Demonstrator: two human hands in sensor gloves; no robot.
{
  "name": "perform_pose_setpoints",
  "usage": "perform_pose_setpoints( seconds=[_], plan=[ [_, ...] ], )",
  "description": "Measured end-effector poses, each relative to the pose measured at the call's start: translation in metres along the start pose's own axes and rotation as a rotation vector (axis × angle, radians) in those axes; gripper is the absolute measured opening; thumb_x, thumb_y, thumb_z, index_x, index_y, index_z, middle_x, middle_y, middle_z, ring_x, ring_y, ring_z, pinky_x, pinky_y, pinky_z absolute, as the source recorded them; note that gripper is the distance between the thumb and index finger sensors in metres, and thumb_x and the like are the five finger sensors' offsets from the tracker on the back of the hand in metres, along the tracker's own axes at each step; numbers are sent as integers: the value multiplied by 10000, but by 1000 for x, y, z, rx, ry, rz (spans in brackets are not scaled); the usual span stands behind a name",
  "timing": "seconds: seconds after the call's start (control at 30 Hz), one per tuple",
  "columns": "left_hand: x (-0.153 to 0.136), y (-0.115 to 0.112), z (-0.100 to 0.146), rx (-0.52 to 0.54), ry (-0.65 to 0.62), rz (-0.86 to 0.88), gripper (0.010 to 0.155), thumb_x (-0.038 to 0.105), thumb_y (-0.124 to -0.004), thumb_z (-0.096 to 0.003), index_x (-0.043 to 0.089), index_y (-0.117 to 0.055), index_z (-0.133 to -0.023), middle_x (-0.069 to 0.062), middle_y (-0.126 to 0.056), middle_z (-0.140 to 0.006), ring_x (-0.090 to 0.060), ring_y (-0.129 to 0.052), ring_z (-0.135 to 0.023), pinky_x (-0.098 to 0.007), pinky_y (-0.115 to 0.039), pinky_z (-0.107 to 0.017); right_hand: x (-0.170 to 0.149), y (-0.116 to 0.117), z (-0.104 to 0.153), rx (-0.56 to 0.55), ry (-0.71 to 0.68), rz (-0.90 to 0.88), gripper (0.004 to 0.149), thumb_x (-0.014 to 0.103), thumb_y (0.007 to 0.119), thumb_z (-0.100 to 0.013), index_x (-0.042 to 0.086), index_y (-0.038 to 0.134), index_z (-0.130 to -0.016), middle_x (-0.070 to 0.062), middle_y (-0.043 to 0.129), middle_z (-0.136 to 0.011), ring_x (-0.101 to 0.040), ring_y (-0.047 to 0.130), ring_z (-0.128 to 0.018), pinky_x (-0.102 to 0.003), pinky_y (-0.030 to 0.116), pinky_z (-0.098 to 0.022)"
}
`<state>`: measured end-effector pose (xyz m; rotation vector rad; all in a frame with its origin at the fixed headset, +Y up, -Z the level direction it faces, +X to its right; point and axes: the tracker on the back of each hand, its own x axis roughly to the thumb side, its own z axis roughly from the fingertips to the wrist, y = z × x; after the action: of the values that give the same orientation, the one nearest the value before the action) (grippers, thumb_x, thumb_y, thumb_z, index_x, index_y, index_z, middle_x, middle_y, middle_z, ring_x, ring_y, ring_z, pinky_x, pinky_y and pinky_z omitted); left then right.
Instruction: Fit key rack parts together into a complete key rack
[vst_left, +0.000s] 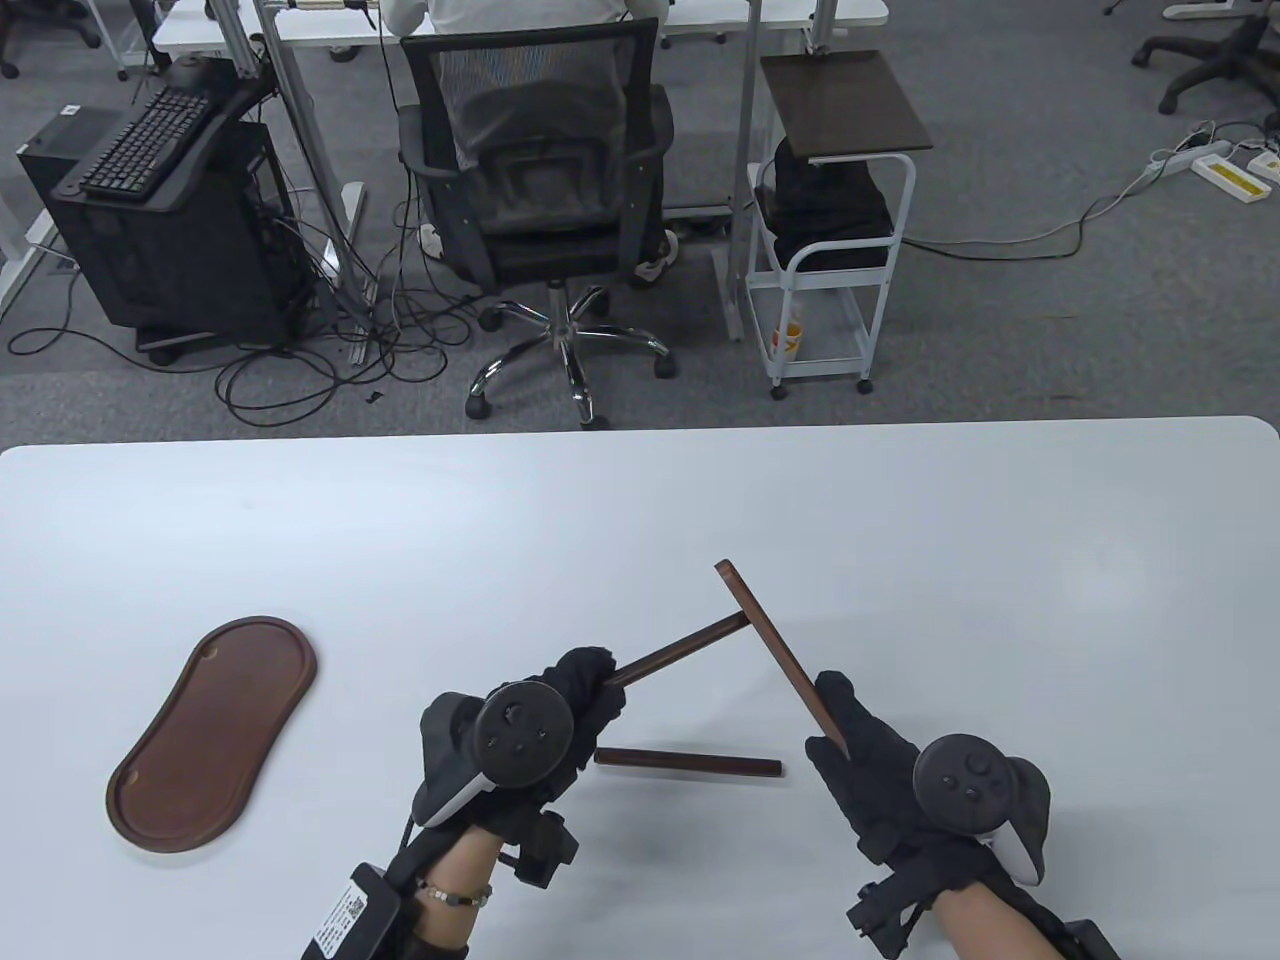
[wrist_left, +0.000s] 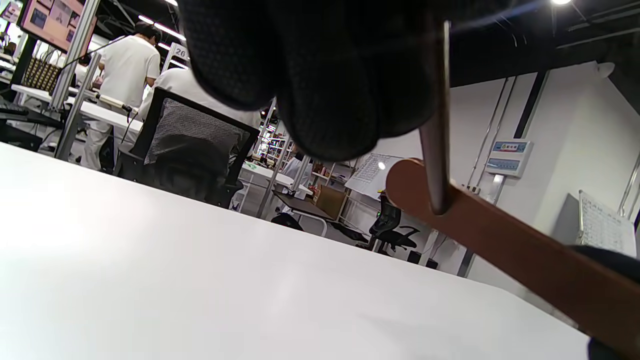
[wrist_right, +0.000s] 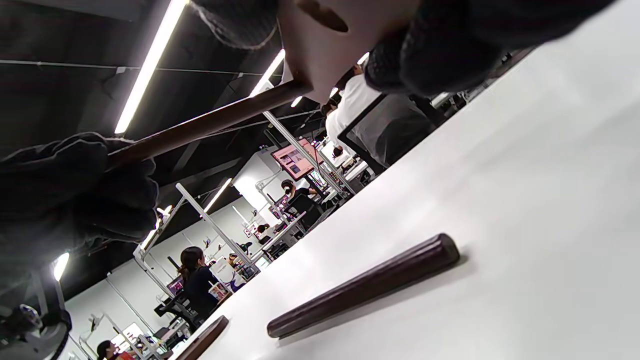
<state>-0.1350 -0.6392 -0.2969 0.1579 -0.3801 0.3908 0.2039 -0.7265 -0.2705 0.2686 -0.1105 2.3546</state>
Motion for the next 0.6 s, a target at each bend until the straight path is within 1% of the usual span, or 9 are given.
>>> perform_pose_setpoints(
  seconds=[0.13,0.2,0.33,0.5,0.6],
  plan=[
    [1,0,1,11,-5,5,500,450,-640,-532,157,-681,-935,37,-1001,-738,-107,-1063,-615,-381,-870,-556,5,-4,2,-19,-21,28,623,443,637,-588,166,477,-1123,-219,855,-794,-374,882,-437,-426,807,-208],
    [1,0,1,-11,-3,48,500,451,-647,-527,156,-687,-929,35,-1006,-728,-107,-1068,-605,-381,-874,-551,5,-4,2,-20,-22,29,626,443,636,-588,161,476,-1123,-217,856,-794,-372,884,-436,-425,809,-208],
    [-1,-2,0,-13,5,88,499,456,-653,-524,160,-692,-923,41,-1008,-721,-104,-1069,-602,-380,-874,-550,5,-6,3,-25,-23,23,626,444,637,-587,164,478,-1123,-220,856,-794,-374,881,-440,-427,809,-212],
    [-2,-2,0,9,11,144,504,468,-655,-517,166,-688,-920,48,-1001,-721,-99,-1063,-607,-378,-869,-560,5,-6,3,-23,-23,12,627,446,634,-587,162,476,-1123,-217,855,-796,-372,883,-442,-426,812,-215],
    [-2,-1,1,17,2,98,503,477,-650,-514,181,-690,-919,60,-1003,-720,-92,-1063,-612,-376,-870,-564,5,-6,3,-20,-21,9,628,450,631,-587,163,476,-1124,-215,856,-796,-370,884,-444,-425,815,-218]
  ],
)
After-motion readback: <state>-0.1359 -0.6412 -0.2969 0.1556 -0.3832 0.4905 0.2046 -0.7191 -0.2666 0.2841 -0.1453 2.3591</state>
